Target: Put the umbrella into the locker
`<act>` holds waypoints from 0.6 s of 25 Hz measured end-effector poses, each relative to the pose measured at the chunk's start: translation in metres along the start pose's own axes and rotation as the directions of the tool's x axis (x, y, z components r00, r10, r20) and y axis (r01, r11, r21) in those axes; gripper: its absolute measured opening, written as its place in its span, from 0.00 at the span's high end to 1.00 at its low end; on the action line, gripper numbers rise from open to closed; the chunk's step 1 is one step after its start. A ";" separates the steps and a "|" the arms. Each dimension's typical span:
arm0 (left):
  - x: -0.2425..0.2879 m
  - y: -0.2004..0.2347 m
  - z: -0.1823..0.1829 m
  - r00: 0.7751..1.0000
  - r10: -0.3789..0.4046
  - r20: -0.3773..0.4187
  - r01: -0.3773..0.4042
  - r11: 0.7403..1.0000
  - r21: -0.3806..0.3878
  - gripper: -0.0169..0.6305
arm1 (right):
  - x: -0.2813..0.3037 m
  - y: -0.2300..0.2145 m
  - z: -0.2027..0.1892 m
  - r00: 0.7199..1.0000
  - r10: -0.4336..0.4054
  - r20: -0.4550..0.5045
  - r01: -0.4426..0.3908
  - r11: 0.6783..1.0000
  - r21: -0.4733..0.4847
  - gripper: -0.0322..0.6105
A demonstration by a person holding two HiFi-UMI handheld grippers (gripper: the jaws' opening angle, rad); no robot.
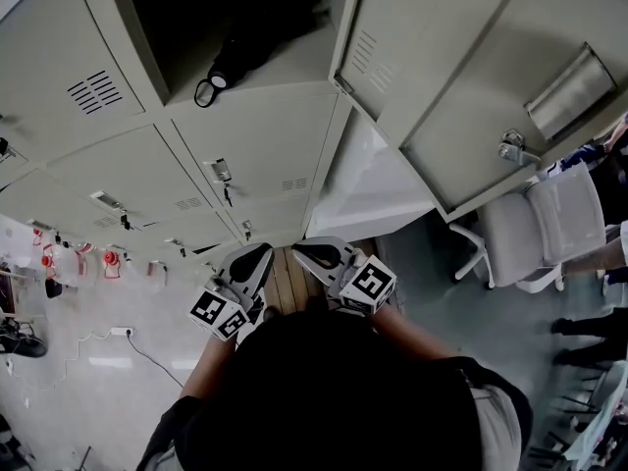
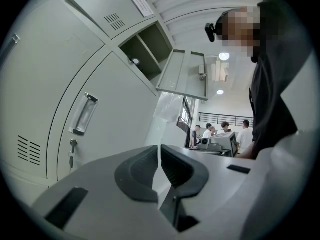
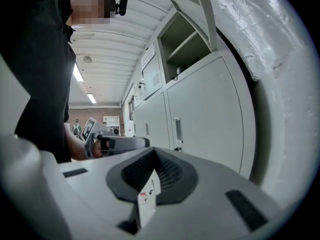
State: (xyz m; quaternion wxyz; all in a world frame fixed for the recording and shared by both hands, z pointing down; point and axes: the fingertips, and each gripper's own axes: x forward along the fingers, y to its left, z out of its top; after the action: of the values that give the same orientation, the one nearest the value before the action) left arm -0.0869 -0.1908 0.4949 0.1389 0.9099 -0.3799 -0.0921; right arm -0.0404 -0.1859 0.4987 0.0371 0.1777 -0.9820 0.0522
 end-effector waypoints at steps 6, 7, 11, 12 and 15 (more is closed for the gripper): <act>0.003 -0.001 -0.002 1.000 -0.010 0.001 0.010 1.000 -0.006 0.93 | -0.001 -0.003 -0.002 1.000 -0.006 0.001 0.006 1.000 0.005 0.93; 0.003 -0.001 -0.001 1.000 -0.011 0.003 0.011 1.000 -0.004 0.93 | -0.001 -0.004 -0.002 1.000 -0.006 0.005 0.006 1.000 0.009 0.93; 0.003 0.001 -0.001 1.000 -0.011 -0.001 0.011 1.000 -0.002 0.93 | 0.000 -0.005 0.000 1.000 -0.008 0.007 0.008 1.000 0.014 0.93; 0.003 0.001 -0.001 1.000 -0.009 0.002 0.009 1.000 -0.002 0.93 | 0.000 -0.006 -0.001 1.000 -0.010 0.005 0.010 1.000 0.018 0.93; 0.001 0.005 0.002 1.000 0.013 0.022 -0.013 1.000 0.004 0.93 | 0.000 -0.008 -0.004 1.000 -0.017 0.017 0.017 0.999 0.037 0.93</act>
State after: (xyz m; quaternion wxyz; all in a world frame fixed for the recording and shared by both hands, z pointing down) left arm -0.0901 -0.1954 0.4943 0.1334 0.9067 -0.3874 -0.1003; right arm -0.0374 -0.1926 0.5033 0.0260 0.1871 -0.9796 0.0683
